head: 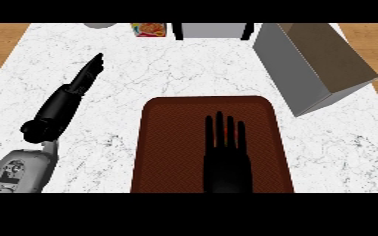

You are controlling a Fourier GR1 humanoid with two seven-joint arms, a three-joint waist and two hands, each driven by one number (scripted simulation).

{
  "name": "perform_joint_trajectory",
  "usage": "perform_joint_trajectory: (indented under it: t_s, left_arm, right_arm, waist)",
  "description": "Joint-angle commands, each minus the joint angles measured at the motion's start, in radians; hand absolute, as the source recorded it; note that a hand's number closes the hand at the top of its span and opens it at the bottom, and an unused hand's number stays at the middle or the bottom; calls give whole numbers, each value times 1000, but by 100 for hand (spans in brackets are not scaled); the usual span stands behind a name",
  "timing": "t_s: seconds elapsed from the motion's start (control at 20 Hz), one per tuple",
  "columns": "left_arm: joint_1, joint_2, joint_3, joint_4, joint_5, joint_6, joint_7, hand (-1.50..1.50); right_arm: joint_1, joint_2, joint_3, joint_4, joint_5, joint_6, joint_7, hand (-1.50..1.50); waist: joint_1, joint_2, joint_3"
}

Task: Pick the tomato from the tray and place it in the cardboard box

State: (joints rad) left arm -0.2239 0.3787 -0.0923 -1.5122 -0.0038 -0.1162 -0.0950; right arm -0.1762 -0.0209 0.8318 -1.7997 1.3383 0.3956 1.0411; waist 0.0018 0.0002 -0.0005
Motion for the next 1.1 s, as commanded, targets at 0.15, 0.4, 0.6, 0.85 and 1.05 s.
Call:
perform_joint_trajectory:
  t_s: [0.15,0.4,0.6,0.85,1.05]
  left_arm:
    - [-6,-18,14,5,-17,-14,5,0]
    - [-20,-48,19,26,-51,-16,17,0]
    - [3,-20,69,13,-44,-63,-22,0]
    - [3,-66,43,-68,-72,-33,80,0]
    - [-24,-97,50,43,-110,-20,3,0]
  right_arm:
    - [-66,20,-65,112,-13,31,103,-150]
    - [-32,20,-141,124,0,-9,-17,-150]
    - [-58,20,-76,176,-37,-57,47,-150]
    - [6,15,-89,222,14,-124,26,-150]
    - [-3,7,-147,248,33,-98,-7,-150]
  waist:
    - [1,0,0]
    - [-3,0,1]
    - [1,0,0]
    - [-2,-2,1]
    - [-6,0,0]
